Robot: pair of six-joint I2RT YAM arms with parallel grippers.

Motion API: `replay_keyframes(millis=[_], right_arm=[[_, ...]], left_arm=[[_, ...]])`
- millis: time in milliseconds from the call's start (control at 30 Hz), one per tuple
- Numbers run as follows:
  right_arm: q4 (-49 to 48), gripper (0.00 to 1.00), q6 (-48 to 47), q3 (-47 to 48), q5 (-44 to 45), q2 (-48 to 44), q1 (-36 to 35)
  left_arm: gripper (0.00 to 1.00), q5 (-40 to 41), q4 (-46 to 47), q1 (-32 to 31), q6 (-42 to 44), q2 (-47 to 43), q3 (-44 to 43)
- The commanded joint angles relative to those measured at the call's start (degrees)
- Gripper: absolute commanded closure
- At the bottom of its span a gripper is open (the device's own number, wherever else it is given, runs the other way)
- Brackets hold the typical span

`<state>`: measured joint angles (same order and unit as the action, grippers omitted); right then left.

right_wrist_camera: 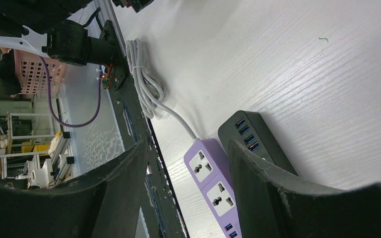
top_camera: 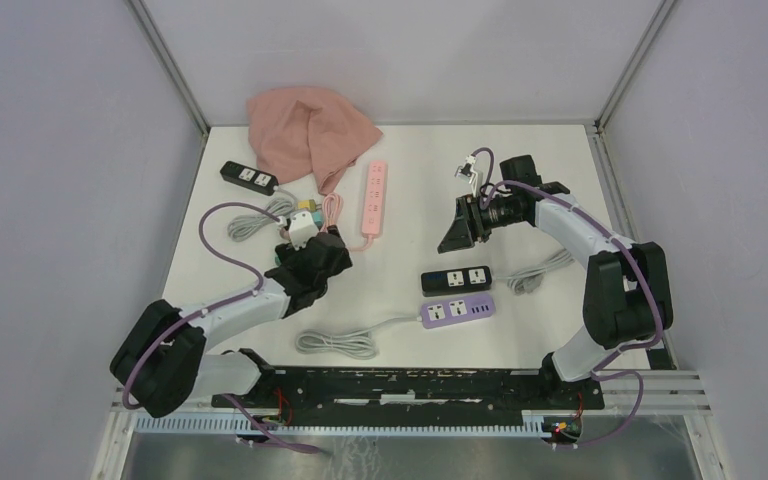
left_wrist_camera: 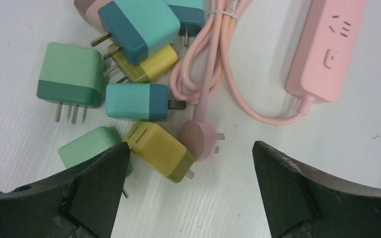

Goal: Pull the plug off the socket
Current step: Place the plug at the center of the board.

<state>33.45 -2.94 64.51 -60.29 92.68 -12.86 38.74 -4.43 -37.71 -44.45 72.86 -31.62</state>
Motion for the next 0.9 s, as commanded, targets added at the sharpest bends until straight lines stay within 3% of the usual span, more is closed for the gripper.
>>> replay_keyframes(millis=[0, 600, 867], right_arm=[[0.2, 0.34, -1.9, 2.4, -0.4, -2.5, 0.1], [1.8, 0.34, -6.8, 2.1, 1.1, -5.2, 0.3], [1.8, 0.34, -14.6, -0.1, 3.9, -8.3, 0.3]], left_arm=[[0.01, -3.9, 0.6, 0.2, 2.3, -4.9, 0.4], [0.01, -31.4, 14.7, 0.2, 10.9, -27.9, 8.6], [0.01, -37.7, 20.5, 0.2, 11.2, -32.3, 12.0]])
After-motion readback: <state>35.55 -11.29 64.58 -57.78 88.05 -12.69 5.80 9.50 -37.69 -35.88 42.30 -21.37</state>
